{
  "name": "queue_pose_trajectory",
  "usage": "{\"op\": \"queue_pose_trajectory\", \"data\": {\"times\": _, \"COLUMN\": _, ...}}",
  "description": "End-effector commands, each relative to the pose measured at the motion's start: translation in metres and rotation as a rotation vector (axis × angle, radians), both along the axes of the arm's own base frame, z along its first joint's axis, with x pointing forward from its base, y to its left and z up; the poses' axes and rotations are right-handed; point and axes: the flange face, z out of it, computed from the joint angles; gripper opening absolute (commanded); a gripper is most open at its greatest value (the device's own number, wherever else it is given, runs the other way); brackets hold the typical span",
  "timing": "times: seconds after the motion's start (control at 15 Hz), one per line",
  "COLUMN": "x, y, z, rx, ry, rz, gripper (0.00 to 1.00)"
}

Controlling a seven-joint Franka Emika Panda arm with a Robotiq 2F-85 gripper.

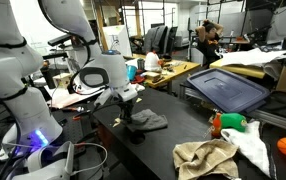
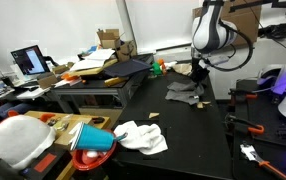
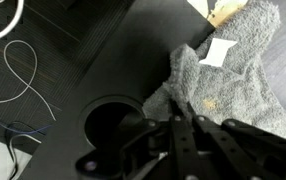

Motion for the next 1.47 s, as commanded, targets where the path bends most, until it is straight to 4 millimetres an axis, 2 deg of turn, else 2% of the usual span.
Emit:
{"op": "queue_pose_trajectory", "data": {"times": 0.0, "x": -0.006, "y": -0.026, "z": 0.016, "rx": 0.032, "ry": -0.063, "rz": -0.094, "gripper": 0.01}}
{"op": "queue_pose_trajectory", "data": {"times": 0.2, "x": -0.018, "y": -0.056, "z": 0.025, "rx": 0.021, "ry": -0.1, "rz": -0.208, "gripper": 0.01}}
{"op": "queue_pose_trajectory", "data": {"times": 0.4, "x": -0.041, "y": -0.077, "z": 0.033, "rx": -0.035, "ry": -0.12, "rz": -0.302, "gripper": 0.01}}
{"op": "queue_pose_trajectory", "data": {"times": 0.47, "x": -0.044, "y": -0.084, "z": 0.037, "rx": -0.067, "ry": -0.139, "rz": -0.332, "gripper": 0.29}}
{"op": "queue_pose_trajectory", "data": {"times": 0.53, "x": -0.038, "y": -0.102, "z": 0.036, "rx": -0.093, "ry": -0.16, "rz": -0.341, "gripper": 0.3}}
{"op": "queue_pose_trajectory", "data": {"times": 0.67, "x": -0.039, "y": -0.11, "z": 0.04, "rx": -0.171, "ry": -0.205, "rz": -0.346, "gripper": 0.44}}
{"op": "queue_pose_trajectory", "data": {"times": 0.73, "x": -0.04, "y": -0.099, "z": 0.049, "rx": -0.204, "ry": -0.233, "rz": -0.34, "gripper": 0.51}}
{"op": "queue_pose_trajectory", "data": {"times": 0.8, "x": -0.032, "y": -0.1, "z": 0.049, "rx": -0.236, "ry": -0.252, "rz": -0.33, "gripper": 0.59}}
{"op": "queue_pose_trajectory", "data": {"times": 0.87, "x": -0.021, "y": -0.09, "z": 0.056, "rx": -0.244, "ry": -0.277, "rz": -0.307, "gripper": 0.66}}
{"op": "queue_pose_trajectory", "data": {"times": 0.93, "x": -0.011, "y": -0.077, "z": 0.063, "rx": -0.249, "ry": -0.3, "rz": -0.286, "gripper": 0.73}}
{"op": "queue_pose_trajectory", "data": {"times": 1.0, "x": -0.013, "y": -0.056, "z": 0.07, "rx": -0.244, "ry": -0.313, "rz": -0.257, "gripper": 0.81}}
{"op": "queue_pose_trajectory", "data": {"times": 1.13, "x": 0.018, "y": -0.026, "z": 0.07, "rx": -0.196, "ry": -0.315, "rz": -0.154, "gripper": 0.95}}
{"op": "queue_pose_trajectory", "data": {"times": 1.2, "x": 0.026, "y": -0.01, "z": 0.072, "rx": -0.185, "ry": -0.317, "rz": -0.103, "gripper": 0.99}}
{"op": "queue_pose_trajectory", "data": {"times": 1.33, "x": 0.04, "y": 0.017, "z": 0.067, "rx": -0.157, "ry": -0.302, "rz": -0.026, "gripper": 1.0}}
{"op": "queue_pose_trajectory", "data": {"times": 1.4, "x": 0.047, "y": 0.024, "z": 0.059, "rx": -0.144, "ry": -0.282, "rz": 0.004, "gripper": 0.74}}
